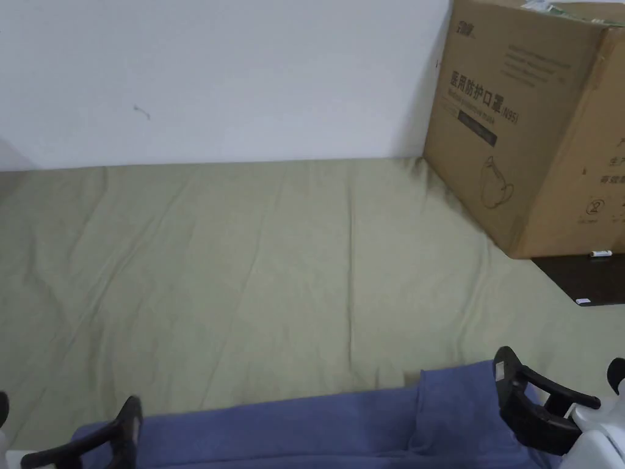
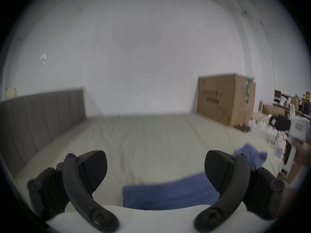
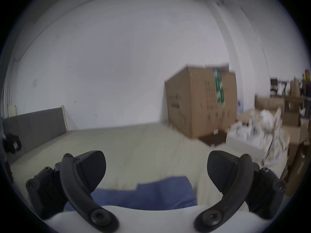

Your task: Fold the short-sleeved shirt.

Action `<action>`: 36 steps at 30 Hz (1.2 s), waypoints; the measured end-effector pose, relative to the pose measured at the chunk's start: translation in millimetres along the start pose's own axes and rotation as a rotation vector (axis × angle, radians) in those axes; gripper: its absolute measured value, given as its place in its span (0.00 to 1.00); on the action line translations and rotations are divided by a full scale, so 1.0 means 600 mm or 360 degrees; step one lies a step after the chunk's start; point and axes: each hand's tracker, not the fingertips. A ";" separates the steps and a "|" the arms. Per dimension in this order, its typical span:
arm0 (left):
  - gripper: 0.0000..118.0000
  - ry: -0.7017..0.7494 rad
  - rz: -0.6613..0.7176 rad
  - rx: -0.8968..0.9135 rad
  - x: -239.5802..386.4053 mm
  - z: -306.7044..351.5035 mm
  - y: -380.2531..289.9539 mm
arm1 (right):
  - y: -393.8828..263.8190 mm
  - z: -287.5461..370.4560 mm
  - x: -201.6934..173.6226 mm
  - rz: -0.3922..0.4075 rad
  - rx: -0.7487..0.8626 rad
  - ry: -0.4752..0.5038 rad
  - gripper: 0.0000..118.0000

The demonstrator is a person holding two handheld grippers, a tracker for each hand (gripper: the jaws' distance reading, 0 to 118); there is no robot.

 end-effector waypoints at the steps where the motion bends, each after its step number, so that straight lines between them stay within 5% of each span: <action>1: 0.97 -0.0003 0.0016 0.0099 0.018 0.013 0.019 | 0.018 0.013 -0.025 0.0036 0.0021 0.0007 1.00; 3: 0.82 0.0025 0.0054 0.0259 0.038 0.038 0.039 | 0.042 0.035 -0.072 0.0071 0.0076 -0.0047 0.99; 4: 0.65 0.0022 0.0079 0.0301 0.049 0.050 0.051 | 0.050 0.050 -0.091 0.0059 0.0151 -0.0066 0.98; 6: 0.02 0.0042 0.0098 0.0303 0.066 0.061 0.064 | 0.066 0.069 -0.108 0.0059 0.0208 0.0054 0.87; 7: 0.00 0.0114 0.0082 0.0302 0.074 0.064 0.066 | 0.069 0.073 -0.115 0.0073 0.0227 0.0085 0.67; 8: 0.00 0.0126 0.0069 0.0315 0.074 0.067 0.066 | 0.073 0.078 -0.121 0.0085 0.0251 0.0071 0.16; 9: 0.00 0.0098 0.0092 0.0307 0.071 0.070 0.067 | 0.079 0.080 -0.125 0.0076 0.0251 0.0049 0.00; 12: 0.00 0.0137 0.0067 0.0237 0.070 0.067 0.063 | 0.088 0.081 -0.120 -0.0091 0.0196 0.0082 0.00; 15: 0.00 0.0133 0.0114 0.0193 0.048 0.068 0.072 | 0.090 0.075 -0.107 -0.0104 0.0129 0.0095 0.00; 18: 0.00 -0.0113 0.0355 -0.0098 -0.044 0.031 0.089 | 0.100 0.078 -0.090 -0.0108 0.0015 0.0136 0.00; 22: 0.00 -0.0526 0.0930 -0.0898 -0.204 -0.068 0.034 | 0.099 0.082 -0.076 -0.0065 -0.0035 0.0172 0.00; 24: 0.04 -0.0601 0.1188 -0.0998 -0.267 -0.093 -0.029 | 0.094 0.079 -0.077 -0.0013 -0.0062 0.0197 0.00; 25: 0.18 -0.0562 0.1285 -0.1051 -0.290 -0.100 -0.054 | 0.093 0.079 -0.079 0.0010 -0.0071 0.0198 0.00; 27: 0.89 -0.0450 0.1441 -0.1172 -0.313 -0.115 -0.104 | 0.088 0.070 -0.083 0.0066 -0.0095 0.0212 0.00; 28: 1.00 -0.0483 0.1484 -0.1173 -0.321 -0.121 -0.125 | 0.088 0.067 -0.084 0.0083 -0.0107 0.0218 0.00; 36: 1.00 -0.0756 0.1958 -0.1217 -0.326 -0.196 -0.279 | 0.087 0.033 -0.080 0.0051 -0.0193 0.0148 0.00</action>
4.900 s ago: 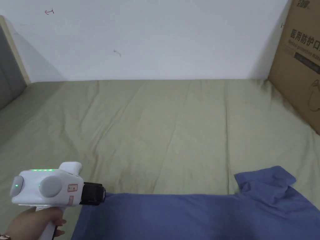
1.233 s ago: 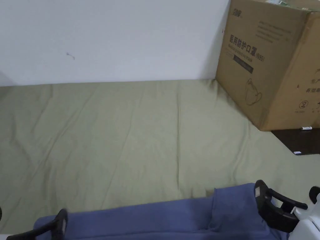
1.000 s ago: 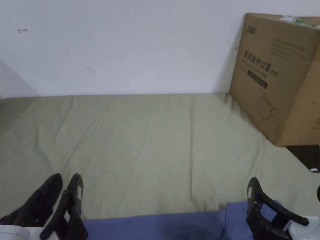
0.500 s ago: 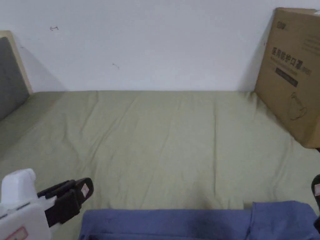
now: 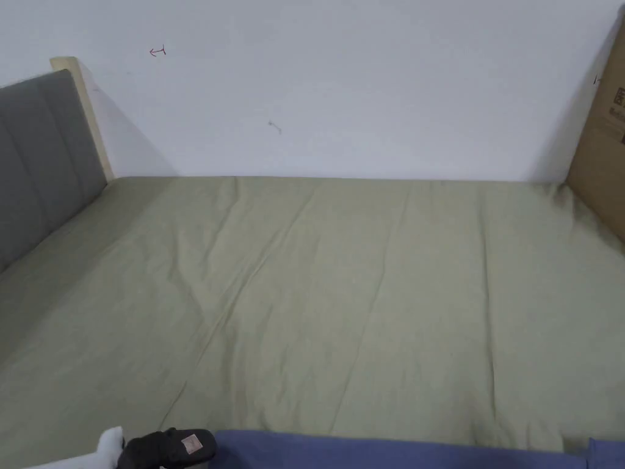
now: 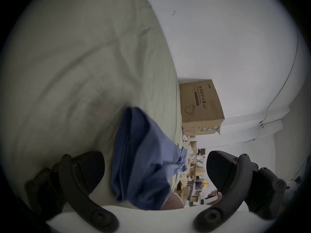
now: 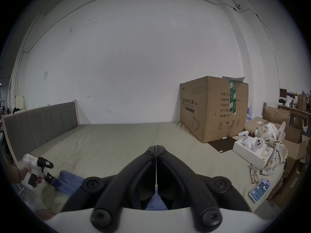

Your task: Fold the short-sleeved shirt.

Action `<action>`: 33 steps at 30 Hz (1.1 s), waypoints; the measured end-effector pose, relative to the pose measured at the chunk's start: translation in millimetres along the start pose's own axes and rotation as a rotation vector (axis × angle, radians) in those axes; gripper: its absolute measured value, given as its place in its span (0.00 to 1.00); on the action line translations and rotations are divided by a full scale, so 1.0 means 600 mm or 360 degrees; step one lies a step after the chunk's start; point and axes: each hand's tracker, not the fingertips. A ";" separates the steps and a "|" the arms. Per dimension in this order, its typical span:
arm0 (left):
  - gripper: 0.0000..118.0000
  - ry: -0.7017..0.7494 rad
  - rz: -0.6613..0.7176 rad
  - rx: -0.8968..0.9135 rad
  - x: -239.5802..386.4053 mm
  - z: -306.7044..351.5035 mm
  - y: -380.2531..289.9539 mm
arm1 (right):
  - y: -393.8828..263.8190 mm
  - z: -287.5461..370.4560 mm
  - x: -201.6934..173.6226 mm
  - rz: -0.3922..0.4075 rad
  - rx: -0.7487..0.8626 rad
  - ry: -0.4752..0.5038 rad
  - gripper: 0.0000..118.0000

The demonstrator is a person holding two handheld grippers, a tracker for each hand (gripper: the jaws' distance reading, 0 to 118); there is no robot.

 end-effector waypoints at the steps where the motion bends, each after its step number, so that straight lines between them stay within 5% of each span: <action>1: 1.00 -0.0057 -0.0001 -0.0004 -0.004 -0.017 -0.002 | -0.001 -0.002 0.002 0.0004 -0.0003 -0.0005 0.00; 3: 1.00 -0.0247 -0.0006 0.0003 0.017 -0.008 -0.004 | -0.005 -0.007 0.003 0.0023 -0.0016 -0.0013 0.00; 5: 0.99 -0.0249 0.0049 -0.0121 0.016 -0.008 -0.011 | -0.010 -0.014 0.004 0.0041 -0.0035 -0.0024 0.00; 6: 0.91 -0.0166 -0.0032 -0.0153 0.012 -0.006 -0.011 | -0.012 -0.017 0.004 0.0037 -0.0051 -0.0029 0.00; 7: 0.67 -0.0087 -0.0132 -0.0146 0.009 -0.004 -0.007 | -0.015 -0.019 0.004 0.0022 -0.0068 -0.0031 0.00; 8: 0.08 0.0076 -0.0213 -0.0117 0.002 0.000 -0.003 | -0.016 -0.021 0.006 -0.0007 -0.0087 -0.0027 0.00; 10: 0.08 0.0589 -0.0240 -0.0057 0.006 -0.087 -0.018 | -0.019 -0.021 0.009 -0.0033 -0.0097 -0.0026 0.00; 11: 0.07 0.0190 -0.0197 0.0023 0.015 -0.097 -0.020 | -0.021 -0.020 0.009 -0.0038 -0.0098 -0.0031 0.00; 18: 0.07 0.0767 -0.0790 -0.0038 0.086 -0.080 -0.031 | -0.018 -0.020 0.019 -0.0051 -0.0158 -0.0013 0.00; 23: 0.08 0.1726 -0.1206 0.0085 0.170 -0.006 -0.043 | -0.016 -0.007 0.027 -0.0040 -0.0103 0.0005 0.00; 25: 0.08 0.1901 -0.1345 0.0114 0.187 -0.011 -0.053 | -0.014 -0.003 0.032 -0.0039 -0.0105 0.0006 0.00; 27: 0.08 0.1635 -0.1322 0.0079 0.209 -0.034 -0.083 | -0.013 0.000 0.037 -0.0038 -0.0110 0.0022 0.00; 31: 0.09 0.0877 -0.0880 -0.0127 0.261 -0.122 -0.123 | -0.006 0.010 0.048 -0.0054 -0.0079 0.0001 0.00; 32: 0.17 0.0767 -0.0832 -0.0167 0.268 -0.153 -0.130 | -0.003 0.012 0.053 -0.0075 -0.0080 -0.0002 0.00; 33: 0.39 0.0701 -0.0803 -0.0206 0.272 -0.182 -0.135 | -0.001 0.015 0.057 -0.0090 -0.0079 -0.0007 0.00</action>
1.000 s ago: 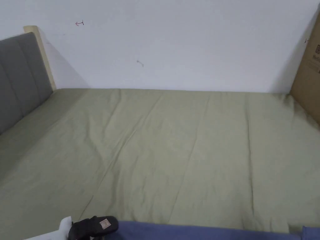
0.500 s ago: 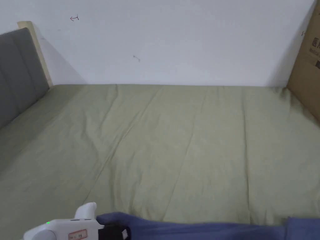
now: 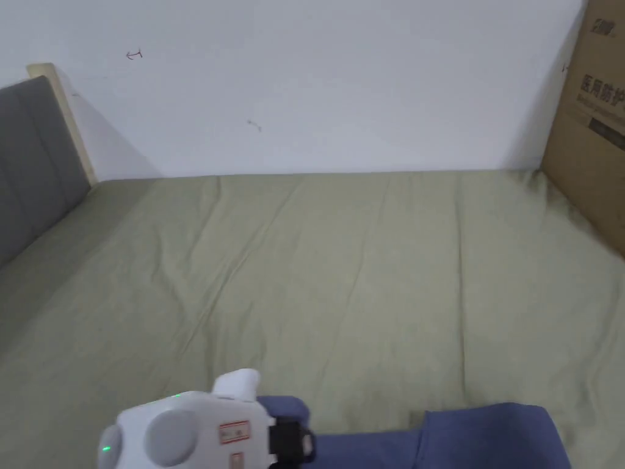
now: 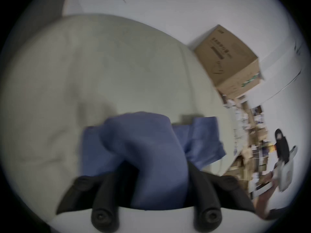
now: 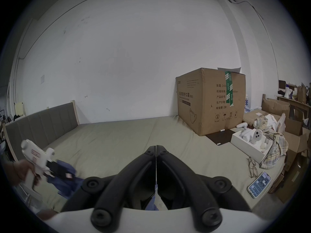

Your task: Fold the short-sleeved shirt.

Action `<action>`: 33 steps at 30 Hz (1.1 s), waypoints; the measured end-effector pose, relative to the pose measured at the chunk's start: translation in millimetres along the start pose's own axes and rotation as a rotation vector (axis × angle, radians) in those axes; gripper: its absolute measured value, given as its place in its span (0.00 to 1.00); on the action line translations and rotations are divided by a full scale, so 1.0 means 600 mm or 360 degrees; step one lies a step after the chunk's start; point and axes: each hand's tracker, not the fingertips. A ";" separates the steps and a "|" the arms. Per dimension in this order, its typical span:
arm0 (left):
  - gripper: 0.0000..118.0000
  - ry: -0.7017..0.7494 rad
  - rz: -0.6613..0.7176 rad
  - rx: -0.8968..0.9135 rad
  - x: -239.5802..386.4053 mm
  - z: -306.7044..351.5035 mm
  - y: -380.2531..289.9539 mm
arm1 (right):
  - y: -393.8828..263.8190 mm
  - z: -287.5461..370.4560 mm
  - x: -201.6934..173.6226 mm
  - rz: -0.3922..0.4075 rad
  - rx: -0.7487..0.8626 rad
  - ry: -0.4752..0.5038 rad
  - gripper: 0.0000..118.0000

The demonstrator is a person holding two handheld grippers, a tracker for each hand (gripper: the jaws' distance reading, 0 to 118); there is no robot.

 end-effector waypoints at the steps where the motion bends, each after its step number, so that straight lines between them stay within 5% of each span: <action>1: 0.72 -0.0020 0.0019 -0.0029 0.020 -0.025 -0.001 | 0.001 0.002 0.005 -0.0019 0.0002 -0.0001 0.00; 2: 1.00 0.0001 0.0031 -0.0101 0.035 -0.054 0.001 | 0.003 0.005 0.009 -0.0031 -0.0002 0.0003 0.00; 4: 0.91 -0.0051 -0.0033 -0.0014 0.062 -0.091 0.009 | 0.003 0.008 0.015 -0.0025 -0.0007 -0.0010 0.00; 9: 0.92 0.0081 -0.0129 0.0057 0.076 -0.060 0.011 | -0.003 0.010 0.024 -0.0021 -0.0009 -0.0004 0.00; 12: 0.78 0.0291 -0.0193 0.0259 0.055 -0.011 -0.002 | -0.007 0.011 0.021 -0.0084 0.0047 0.0054 0.00; 13: 0.72 0.0326 -0.0220 0.0320 0.045 0.010 -0.003 | -0.007 0.010 0.019 -0.0089 0.0042 0.0060 0.00; 15: 0.03 0.0424 -0.0228 0.0317 0.031 0.017 -0.026 | -0.011 0.005 0.014 -0.0098 0.0030 0.0073 0.00; 19: 0.01 0.0216 -0.0102 0.0145 0.015 -0.017 -0.047 | -0.017 0.003 0.011 -0.0103 -0.0001 0.0093 0.00; 29: 0.01 0.0387 -0.0493 -0.0100 0.092 -0.163 -0.082 | -0.029 0.018 0.022 -0.0178 -0.0056 0.0046 0.00; 33: 0.01 -0.0077 -0.0320 -0.0147 0.122 -0.140 -0.082 | -0.031 0.017 0.023 -0.0195 -0.0084 0.0048 0.00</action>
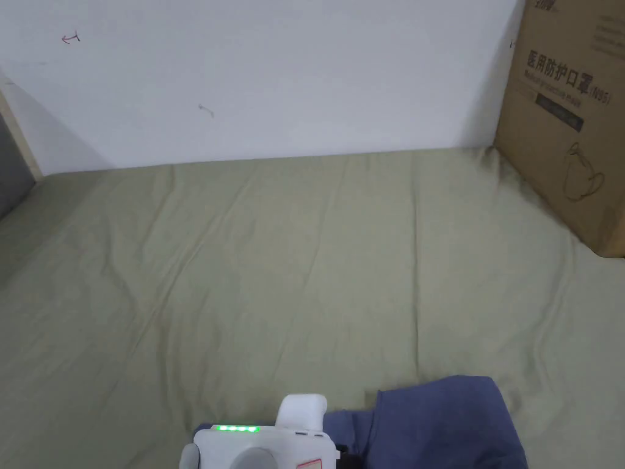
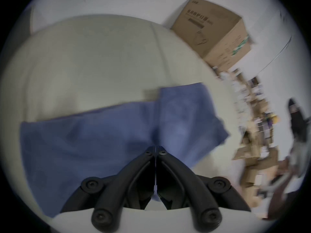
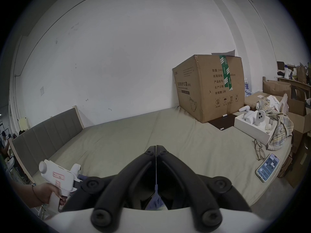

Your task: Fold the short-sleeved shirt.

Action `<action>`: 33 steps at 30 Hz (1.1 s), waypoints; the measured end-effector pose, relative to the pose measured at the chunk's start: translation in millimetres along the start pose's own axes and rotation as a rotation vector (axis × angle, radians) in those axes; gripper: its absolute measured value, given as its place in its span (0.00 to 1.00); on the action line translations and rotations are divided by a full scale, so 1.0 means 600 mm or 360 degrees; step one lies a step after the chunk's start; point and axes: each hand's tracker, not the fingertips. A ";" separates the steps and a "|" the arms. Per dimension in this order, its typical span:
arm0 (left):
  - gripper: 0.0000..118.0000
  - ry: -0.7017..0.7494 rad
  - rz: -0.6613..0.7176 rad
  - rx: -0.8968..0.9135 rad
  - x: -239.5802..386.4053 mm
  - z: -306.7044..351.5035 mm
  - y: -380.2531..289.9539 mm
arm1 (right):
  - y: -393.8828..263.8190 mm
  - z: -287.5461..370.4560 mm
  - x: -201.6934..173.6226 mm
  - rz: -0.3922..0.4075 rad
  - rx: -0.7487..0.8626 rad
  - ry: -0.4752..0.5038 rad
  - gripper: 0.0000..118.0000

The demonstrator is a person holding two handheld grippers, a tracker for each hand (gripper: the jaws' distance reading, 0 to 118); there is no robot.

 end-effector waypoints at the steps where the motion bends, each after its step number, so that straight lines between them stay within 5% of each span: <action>1: 0.01 -0.0200 0.0074 -0.0010 0.000 0.009 0.001 | 0.000 -0.001 0.000 -0.0006 -0.0003 0.0004 0.00; 4: 0.01 -0.0539 0.0263 0.0123 -0.018 0.056 0.007 | 0.004 -0.002 -0.007 -0.0025 0.0001 0.0023 0.00; 12: 0.03 -0.0226 0.0408 0.0427 -0.198 0.233 -0.003 | 0.013 -0.006 -0.032 0.0018 -0.0002 0.0069 0.00; 13: 0.13 -0.0280 0.0454 0.0407 -0.228 0.247 -0.009 | 0.011 -0.008 -0.034 0.0025 -0.0009 0.0075 0.00; 15: 0.78 -0.0374 0.0623 0.0362 -0.283 0.261 -0.027 | 0.009 -0.011 -0.039 0.0034 -0.0035 0.0091 0.00; 16: 1.00 -0.0418 0.0672 0.0332 -0.305 0.258 -0.033 | 0.008 -0.013 -0.042 0.0035 -0.0044 0.0093 0.00; 17: 0.98 -0.0453 0.0743 0.0475 -0.332 0.264 -0.037 | 0.007 -0.014 -0.045 0.0037 -0.0051 0.0093 0.00; 23: 1.00 -0.0667 0.0889 0.0295 -0.411 0.197 -0.064 | 0.010 -0.029 -0.065 0.0111 -0.0138 0.0084 0.00; 29: 1.00 -0.1114 0.0919 0.0159 -0.358 0.088 -0.045 | 0.017 -0.036 -0.084 0.0228 -0.0187 0.0104 0.00; 31: 0.95 -0.1023 0.0814 0.0042 -0.337 0.060 -0.026 | 0.016 -0.042 -0.090 0.0229 -0.0204 0.0119 0.00; 32: 0.68 -0.0989 0.0771 0.0021 -0.342 0.053 -0.023 | 0.015 -0.045 -0.093 0.0223 -0.0217 0.0129 0.00; 33: 0.20 -0.0915 0.0748 0.0013 -0.341 0.052 -0.018 | 0.013 -0.046 -0.095 0.0219 -0.0222 0.0131 0.00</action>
